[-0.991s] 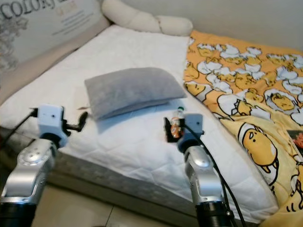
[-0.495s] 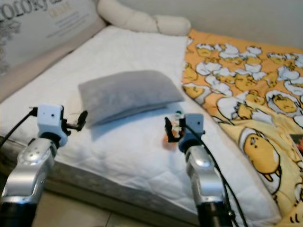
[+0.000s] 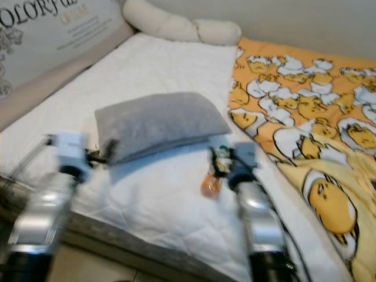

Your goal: Clean up the room

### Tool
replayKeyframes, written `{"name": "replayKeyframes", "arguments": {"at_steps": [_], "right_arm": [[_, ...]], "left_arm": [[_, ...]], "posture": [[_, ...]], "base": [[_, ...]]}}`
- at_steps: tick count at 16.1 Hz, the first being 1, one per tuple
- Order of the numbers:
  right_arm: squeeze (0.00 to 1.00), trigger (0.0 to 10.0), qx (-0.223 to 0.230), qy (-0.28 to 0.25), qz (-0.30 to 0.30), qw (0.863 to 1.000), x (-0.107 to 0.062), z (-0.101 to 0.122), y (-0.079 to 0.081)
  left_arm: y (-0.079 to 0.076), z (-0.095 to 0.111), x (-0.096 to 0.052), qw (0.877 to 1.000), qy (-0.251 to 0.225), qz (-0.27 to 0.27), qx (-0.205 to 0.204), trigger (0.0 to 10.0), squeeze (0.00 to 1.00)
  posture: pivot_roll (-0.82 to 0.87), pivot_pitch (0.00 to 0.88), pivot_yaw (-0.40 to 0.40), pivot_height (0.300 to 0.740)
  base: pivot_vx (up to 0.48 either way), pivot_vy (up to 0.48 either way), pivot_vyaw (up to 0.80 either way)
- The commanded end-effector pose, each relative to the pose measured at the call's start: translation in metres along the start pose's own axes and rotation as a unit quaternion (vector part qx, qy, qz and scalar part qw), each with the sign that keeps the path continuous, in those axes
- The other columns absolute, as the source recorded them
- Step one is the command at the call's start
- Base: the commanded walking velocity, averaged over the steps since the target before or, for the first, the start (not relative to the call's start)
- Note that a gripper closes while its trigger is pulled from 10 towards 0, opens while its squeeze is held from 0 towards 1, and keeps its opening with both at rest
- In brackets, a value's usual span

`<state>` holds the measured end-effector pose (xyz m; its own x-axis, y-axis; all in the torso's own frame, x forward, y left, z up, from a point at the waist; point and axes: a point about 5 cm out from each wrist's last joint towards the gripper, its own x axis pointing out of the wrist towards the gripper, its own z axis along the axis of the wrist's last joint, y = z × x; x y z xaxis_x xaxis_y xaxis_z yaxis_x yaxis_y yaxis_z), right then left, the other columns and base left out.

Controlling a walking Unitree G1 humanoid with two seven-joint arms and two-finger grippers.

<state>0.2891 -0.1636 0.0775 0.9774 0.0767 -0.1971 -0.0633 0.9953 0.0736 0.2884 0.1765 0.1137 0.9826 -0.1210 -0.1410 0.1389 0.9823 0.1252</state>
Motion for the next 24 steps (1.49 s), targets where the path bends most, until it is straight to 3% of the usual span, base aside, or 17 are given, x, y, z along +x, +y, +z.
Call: {"name": "replayKeyframes", "arguments": {"at_steps": [1,3,5,6,11,12,14,16,17,19,24], "right_arm": [[0.00,10.0,0.012,-0.009,0.014,1.000,0.003,0.006,0.009],[0.00,10.0,0.014,-0.004,0.010,1.000,0.008,0.006,0.009],[0.00,10.0,-0.011,0.035,-0.005,0.999,0.022,0.004,0.006],[0.00,10.0,-0.038,0.099,-0.015,0.994,0.038,-0.004,0.004],[0.00,10.0,-0.009,0.142,-0.033,0.989,0.067,0.007,0.002],[1.00,10.0,-0.003,0.153,-0.041,0.987,0.069,0.008,0.001],[1.00,10.0,-0.006,0.181,-0.028,0.983,0.074,0.008,0.005],[1.00,10.0,-0.012,0.192,-0.030,0.981,0.074,0.006,0.005],[0.00,10.0,0.003,0.206,-0.049,0.977,0.072,0.000,0.002],[0.00,10.0,-0.007,0.217,-0.065,0.974,0.069,-0.007,-0.002],[0.00,10.0,0.016,0.258,-0.087,0.962,0.055,-0.035,-0.004]], "left_arm": [[0.009,0.001,-0.002,1.000,0.003,0.011,0.013,10.0,0.00],[0.008,0.000,-0.003,1.000,0.005,0.006,0.012,10.0,0.00],[0.006,-0.001,-0.003,0.999,0.012,-0.013,0.026,10.0,0.00],[0.003,-0.001,-0.004,0.999,0.015,-0.031,0.036,10.0,0.00],[0.003,0.002,-0.010,0.990,0.035,-0.111,0.079,10.0,0.00],[0.004,0.001,-0.010,0.986,0.045,-0.132,0.094,10.0,0.00],[0.007,0.003,-0.014,0.971,0.067,-0.189,0.129,10.0,0.00],[0.009,0.002,-0.016,0.965,0.078,-0.209,0.139,10.0,0.00],[0.010,0.002,-0.022,0.954,0.094,-0.239,0.155,10.0,0.00],[0.011,0.002,-0.030,0.948,0.104,-0.255,0.162,10.0,0.00],[0.010,0.003,-0.051,0.933,0.128,-0.290,0.170,10.0,0.00]], "posture": [[0.10,0.000,-0.027,0.740],[0.09,0.000,-0.019,0.740],[0.08,0.000,-0.012,0.740],[0.09,0.000,-0.012,0.740],[0.16,0.000,-0.055,0.740],[0.18,0.000,-0.063,0.740],[0.21,0.000,-0.063,0.740],[0.21,0.000,-0.059,0.740],[0.23,0.000,-0.054,0.740],[0.25,0.000,-0.047,0.740],[0.30,0.000,-0.022,0.740]], "base": [[0.000,0.000,0.00],[0.000,0.000,0.00],[0.000,0.000,0.00],[0.000,0.000,0.00],[0.000,0.000,0.00],[0.000,0.000,0.00],[0.000,0.000,0.00],[0.000,0.000,0.00],[0.000,0.000,0.00],[0.000,0.000,0.00],[0.000,0.000,0.00]]}}
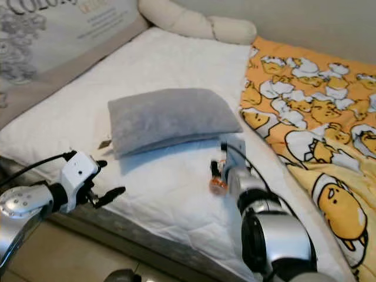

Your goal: Clean up the room

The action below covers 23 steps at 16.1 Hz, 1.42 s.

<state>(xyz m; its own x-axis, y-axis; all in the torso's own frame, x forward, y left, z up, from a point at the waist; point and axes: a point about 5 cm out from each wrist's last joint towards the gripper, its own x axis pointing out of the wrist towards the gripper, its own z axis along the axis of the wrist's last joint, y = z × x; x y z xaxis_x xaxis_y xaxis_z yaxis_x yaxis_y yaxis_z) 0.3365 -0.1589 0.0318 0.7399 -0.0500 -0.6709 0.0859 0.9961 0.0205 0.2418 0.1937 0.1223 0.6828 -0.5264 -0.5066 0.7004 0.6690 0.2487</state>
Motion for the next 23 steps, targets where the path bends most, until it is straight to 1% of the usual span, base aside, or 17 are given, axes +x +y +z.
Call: {"name": "replayKeyframes", "arguments": {"at_steps": [1,2,4,5,6,8,10,14,16,19,20,22,23], "right_arm": [[0.00,10.0,0.006,0.001,-0.011,1.000,0.000,-0.003,-0.003],[0.00,10.0,0.012,0.007,-0.012,1.000,0.000,-0.007,-0.003],[0.00,10.0,0.036,0.030,-0.022,0.999,0.001,-0.022,-0.003],[0.00,10.0,0.046,0.034,-0.018,0.998,0.001,-0.025,-0.002],[0.00,4.5,0.066,0.036,-0.019,0.997,0.001,-0.026,-0.002],[0.00,0.0,0.106,0.039,-0.019,0.993,0.001,-0.027,-0.002],[0.00,0.0,0.117,0.042,-0.019,0.992,0.001,-0.028,-0.003],[0.00,0.0,0.130,0.051,-0.027,0.990,0.001,-0.032,-0.008],[0.00,0.0,0.130,0.055,-0.036,0.989,0.000,-0.034,-0.011],[0.00,0.0,0.141,0.058,-0.044,0.987,0.000,-0.037,-0.015],[0.00,0.0,0.148,0.051,-0.047,0.987,0.000,-0.034,-0.017],[0.00,0.0,0.158,0.034,-0.069,0.985,0.000,-0.028,-0.028],[0.00,0.0,0.157,0.011,-0.084,0.984,-0.001,-0.021,-0.040]], "left_arm": [[-0.003,0.003,-0.004,1.000,0.000,-0.009,0.006,10.0,0.00],[-0.004,0.003,-0.006,1.000,0.001,-0.010,0.005,10.0,0.00],[-0.006,0.003,-0.011,1.000,0.006,-0.011,0.004,10.0,0.00],[-0.007,0.003,-0.013,1.000,0.008,-0.010,0.002,10.0,0.00],[-0.007,0.003,-0.015,1.000,0.009,-0.009,-0.001,10.0,0.00],[-0.007,0.005,-0.015,1.000,0.001,-0.008,-0.011,10.0,0.00],[-0.008,0.007,-0.015,0.999,-0.008,-0.010,-0.032,10.0,0.00],[-0.006,0.008,-0.013,0.999,-0.008,-0.012,-0.037,10.0,0.00],[-0.005,0.009,-0.013,0.999,-0.010,-0.017,-0.045,10.0,0.00],[-0.009,0.009,-0.012,0.998,-0.012,-0.028,-0.049,10.0,0.00],[-0.009,0.008,-0.011,0.998,-0.014,-0.026,-0.058,10.0,0.00],[-0.010,0.008,-0.009,0.997,-0.021,-0.020,-0.069,10.0,0.00],[-0.011,0.008,-0.007,0.996,-0.031,-0.014,-0.083,10.0,0.00]], "posture": [[0.31,0.000,-0.020,0.740],[0.32,0.000,-0.021,0.740],[0.34,0.000,-0.026,0.740],[0.34,0.000,-0.029,0.740],[0.34,0.000,-0.032,0.740],[0.34,0.000,-0.032,0.740],[0.34,0.000,-0.028,0.740],[0.34,0.000,-0.022,0.740],[0.33,0.000,-0.017,0.740],[0.33,0.000,-0.018,0.740],[0.32,0.000,-0.024,0.740],[0.30,0.000,-0.035,0.740],[0.28,0.000,-0.042,0.740]], "base": [[0.000,0.000,0.00],[0.000,0.000,0.00],[0.000,0.000,0.00],[0.000,0.000,0.00],[0.000,0.000,0.00],[0.000,0.000,0.00],[0.000,0.000,0.00],[0.000,0.000,0.00],[0.000,0.000,0.00],[0.000,0.000,0.00],[0.000,0.000,0.00],[0.000,0.000,0.00],[0.000,0.000,0.00]]}}
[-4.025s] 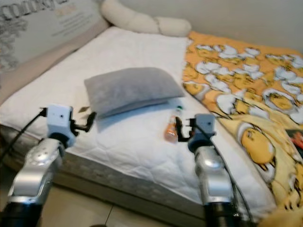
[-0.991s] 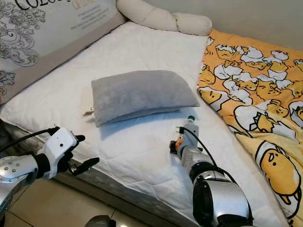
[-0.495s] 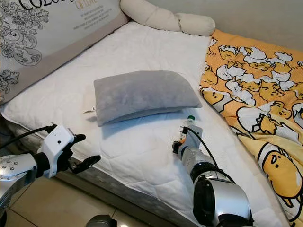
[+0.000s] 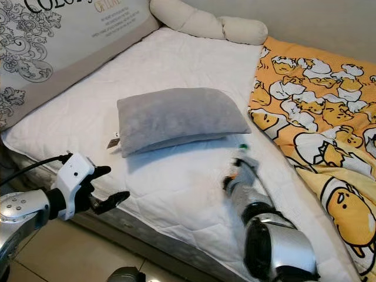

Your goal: Clean up the room

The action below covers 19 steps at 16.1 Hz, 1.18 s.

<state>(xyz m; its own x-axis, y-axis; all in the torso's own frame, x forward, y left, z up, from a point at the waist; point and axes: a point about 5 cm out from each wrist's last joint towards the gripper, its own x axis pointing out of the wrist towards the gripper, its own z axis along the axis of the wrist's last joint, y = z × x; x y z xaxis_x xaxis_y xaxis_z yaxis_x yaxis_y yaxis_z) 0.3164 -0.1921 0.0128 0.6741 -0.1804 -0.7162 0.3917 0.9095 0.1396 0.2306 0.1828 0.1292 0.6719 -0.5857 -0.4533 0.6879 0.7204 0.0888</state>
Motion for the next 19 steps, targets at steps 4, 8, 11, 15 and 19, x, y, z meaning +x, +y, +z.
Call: {"name": "replayKeyframes", "arguments": {"at_steps": [4,8,11,15,19], "right_arm": [[0.00,8.9,0.054,-0.121,0.012,0.991,-0.005,0.046,-0.021],[0.00,10.0,0.052,-0.250,0.136,0.957,-0.038,0.075,-0.002],[0.00,10.0,0.029,-0.263,0.223,0.938,-0.072,0.053,0.019],[0.00,10.0,0.019,-0.225,0.244,0.943,-0.083,0.027,0.027],[0.00,10.0,-0.001,-0.207,0.263,0.942,-0.093,0.022,0.036]], "left_arm": [[0.005,-0.003,0.008,0.999,-0.011,0.046,-0.019,10.0,0.00],[0.017,0.001,0.013,0.990,-0.026,0.137,-0.017,10.0,0.00],[0.025,0.008,0.013,0.979,-0.049,0.193,-0.039,10.0,0.00],[0.027,0.005,0.012,0.973,-0.047,0.220,-0.049,10.0,0.00],[0.031,0.012,0.020,0.971,-0.051,0.228,-0.052,10.0,0.00]], "posture": [[0.20,0.000,-0.032,0.740],[0.09,0.000,0.012,0.740],[0.07,0.000,0.005,0.740],[0.09,0.000,-0.021,0.740],[0.10,0.000,-0.011,0.740]], "base": [[0.000,0.000,0.00],[0.000,0.000,0.20],[0.000,0.000,0.80],[0.000,0.000,0.80],[0.000,0.000,0.80]]}}
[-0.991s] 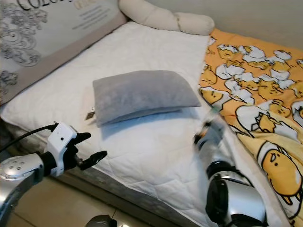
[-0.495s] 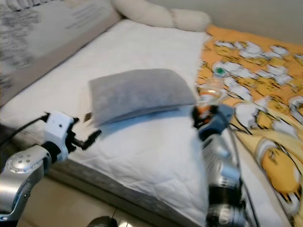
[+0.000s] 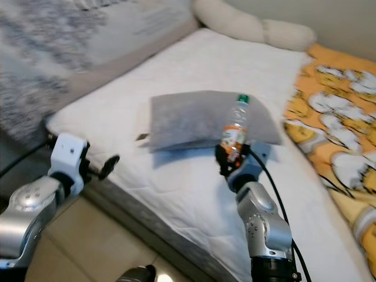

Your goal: Clean up the room

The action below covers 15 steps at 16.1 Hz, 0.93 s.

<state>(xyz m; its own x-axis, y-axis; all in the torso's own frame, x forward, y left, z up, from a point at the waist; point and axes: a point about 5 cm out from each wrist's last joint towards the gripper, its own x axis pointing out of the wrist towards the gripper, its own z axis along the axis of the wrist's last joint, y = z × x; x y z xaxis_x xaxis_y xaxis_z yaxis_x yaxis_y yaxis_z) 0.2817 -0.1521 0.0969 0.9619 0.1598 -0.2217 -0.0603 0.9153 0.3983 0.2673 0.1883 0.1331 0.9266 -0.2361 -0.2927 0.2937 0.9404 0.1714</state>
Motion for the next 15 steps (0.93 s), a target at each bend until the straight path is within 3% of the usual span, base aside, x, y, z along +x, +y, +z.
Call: {"name": "replayKeyframes", "arguments": {"at_steps": [1,4,6,7,10,15], "right_arm": [[0.00,10.0,-0.002,0.001,0.010,1.000,0.000,0.002,0.005],[0.00,10.0,-0.003,0.006,0.024,1.000,0.000,0.002,0.009],[0.00,10.0,-0.003,0.008,0.030,1.000,-0.001,0.000,0.011],[0.00,10.0,-0.023,0.005,0.038,0.999,0.000,0.003,0.015],[0.00,10.0,-0.008,0.009,0.050,0.999,0.002,0.002,0.018],[0.00,10.0,0.004,0.015,0.052,0.999,0.002,-0.005,0.022]], "left_arm": [[0.001,-0.001,0.002,1.000,0.009,0.012,-0.010,10.0,0.00],[-0.006,-0.004,0.006,0.999,0.019,-0.001,-0.043,10.0,0.00],[-0.005,-0.003,0.008,1.000,0.009,0.015,-0.016,10.0,0.00],[-0.006,-0.006,0.009,0.999,0.013,0.016,-0.045,10.0,0.00],[-0.006,-0.003,0.011,0.998,0.014,0.011,-0.066,10.0,0.00],[0.000,-0.004,0.013,0.998,0.026,0.022,-0.048,10.0,0.00]], "posture": [[0.09,0.000,-0.006,0.740],[0.11,0.000,-0.011,0.740],[0.08,0.000,0.005,0.740],[0.07,0.000,0.004,0.740],[0.09,0.000,0.010,0.740],[0.10,0.000,0.014,0.740]], "base": [[0.000,0.000,0.80],[0.000,0.000,0.80],[0.000,0.000,0.79],[0.000,0.000,0.79],[0.000,0.000,0.78],[0.000,0.000,0.75]]}}
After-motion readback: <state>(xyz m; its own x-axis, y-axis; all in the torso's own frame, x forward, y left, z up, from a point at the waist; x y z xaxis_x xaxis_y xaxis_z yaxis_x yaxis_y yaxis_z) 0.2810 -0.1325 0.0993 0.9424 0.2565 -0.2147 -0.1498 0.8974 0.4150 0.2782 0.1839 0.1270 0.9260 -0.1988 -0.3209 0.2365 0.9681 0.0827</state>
